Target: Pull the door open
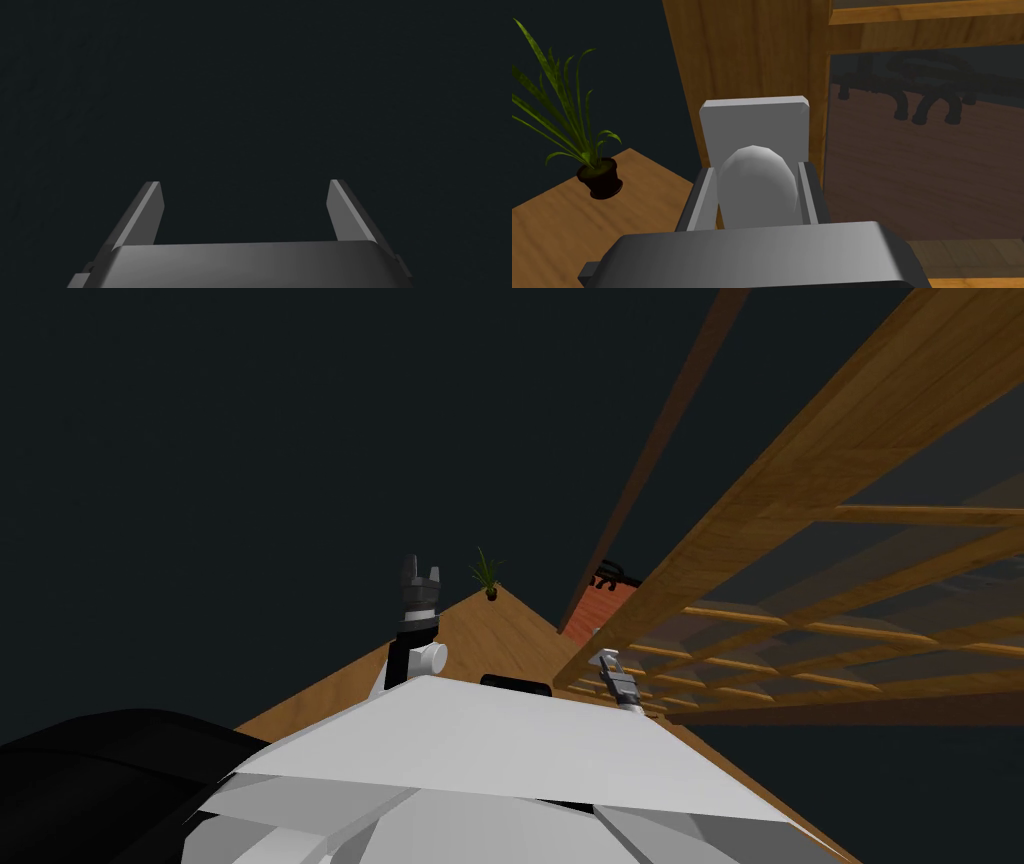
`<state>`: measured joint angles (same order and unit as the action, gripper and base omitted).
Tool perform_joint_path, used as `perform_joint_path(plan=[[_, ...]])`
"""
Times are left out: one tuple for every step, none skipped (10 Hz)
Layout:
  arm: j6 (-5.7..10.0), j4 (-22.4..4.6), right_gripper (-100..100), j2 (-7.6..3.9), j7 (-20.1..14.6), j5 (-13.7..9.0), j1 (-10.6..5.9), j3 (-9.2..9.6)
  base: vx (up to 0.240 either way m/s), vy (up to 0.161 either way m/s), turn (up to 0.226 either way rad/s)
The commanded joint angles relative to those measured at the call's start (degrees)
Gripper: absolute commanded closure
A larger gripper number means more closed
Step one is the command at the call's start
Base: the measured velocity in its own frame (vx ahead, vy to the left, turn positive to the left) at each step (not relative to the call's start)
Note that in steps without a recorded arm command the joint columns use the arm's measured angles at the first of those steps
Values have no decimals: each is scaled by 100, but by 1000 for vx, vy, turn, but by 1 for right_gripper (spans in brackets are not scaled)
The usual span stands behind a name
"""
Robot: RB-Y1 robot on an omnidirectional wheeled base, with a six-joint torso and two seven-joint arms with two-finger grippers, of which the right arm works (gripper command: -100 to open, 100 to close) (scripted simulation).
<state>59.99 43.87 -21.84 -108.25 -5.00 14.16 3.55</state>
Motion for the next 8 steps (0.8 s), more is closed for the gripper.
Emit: perform_joint_path(plan=[[161, -60, 100, -71, -103, 51, 40, 43, -261, -35, 161], [215, -82, 100, -98, -139, 72, 55, 61, -248, -52, 83], [180, -126, 100, -78, -107, 57, 4, 46, -106, -25, 14], [293, -205, 100, -110, -164, 101, 30, 77, -168, -48, 158], [354, -243, 100, -132, -192, 119, 37, 86, -219, -64, 168], [423, -285, 100, -157, -224, 140, 45, 96, -210, -65, 125], [497, -331, 100, -183, -257, 163, 53, 106, -204, -64, 144], [573, -378, 100, -210, -292, 186, 62, 117, -203, -52, 179]])
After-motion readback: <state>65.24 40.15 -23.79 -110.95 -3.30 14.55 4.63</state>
